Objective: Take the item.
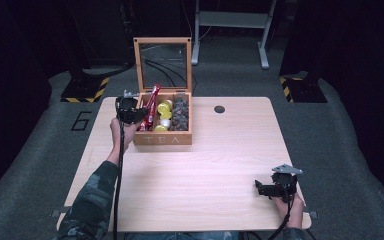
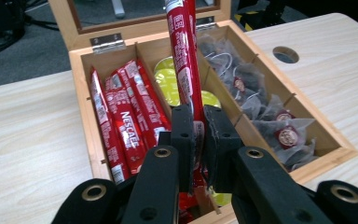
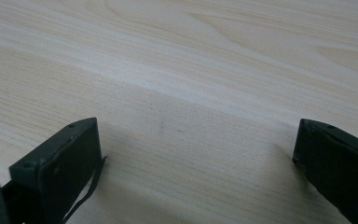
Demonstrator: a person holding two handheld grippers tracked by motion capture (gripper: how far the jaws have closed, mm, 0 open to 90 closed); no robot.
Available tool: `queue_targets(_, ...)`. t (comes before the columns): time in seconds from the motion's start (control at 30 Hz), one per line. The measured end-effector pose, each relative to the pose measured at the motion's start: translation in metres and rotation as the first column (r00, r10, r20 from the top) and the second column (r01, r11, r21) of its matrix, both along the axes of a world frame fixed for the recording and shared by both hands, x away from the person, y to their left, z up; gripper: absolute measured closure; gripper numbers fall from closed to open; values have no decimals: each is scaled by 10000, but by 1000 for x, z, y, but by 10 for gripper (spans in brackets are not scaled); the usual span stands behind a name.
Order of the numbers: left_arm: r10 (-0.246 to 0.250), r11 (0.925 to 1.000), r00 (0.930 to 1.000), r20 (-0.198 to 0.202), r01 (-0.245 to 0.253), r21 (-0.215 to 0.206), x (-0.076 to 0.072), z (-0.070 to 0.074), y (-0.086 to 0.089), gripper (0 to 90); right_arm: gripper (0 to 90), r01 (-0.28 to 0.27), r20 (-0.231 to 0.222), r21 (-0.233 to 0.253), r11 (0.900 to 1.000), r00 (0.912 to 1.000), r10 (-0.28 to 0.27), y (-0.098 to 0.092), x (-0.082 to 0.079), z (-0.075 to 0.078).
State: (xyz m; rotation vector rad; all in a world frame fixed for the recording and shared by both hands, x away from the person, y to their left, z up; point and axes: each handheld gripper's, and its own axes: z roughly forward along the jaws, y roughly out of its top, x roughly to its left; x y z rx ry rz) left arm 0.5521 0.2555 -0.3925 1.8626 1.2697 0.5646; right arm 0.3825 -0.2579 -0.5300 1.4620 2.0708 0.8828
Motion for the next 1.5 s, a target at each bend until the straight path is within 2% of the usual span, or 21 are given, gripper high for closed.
queue_targets(0.47,-676,9977,9965,497,677,-5,-15,11,-17,829,3,6,-1,5,10000,10000,-6,0,0,0)
queue_targets(0.77,-1036,9946,9928,607,1037,23,-21,12,-30,829,3,5,-5,6,10000,10000,-5,0,0,0)
queue_targets(1.1,-1590,9872,9838,830,1591,56,-32,15,-46,829,3,4,-3,7,10000,10000,-4,0,0,0)
queue_targets(1.5,-2230,9747,9702,948,2232,82,-43,15,-66,829,3,-11,-2,5,10000,10000,11,0,0,0)
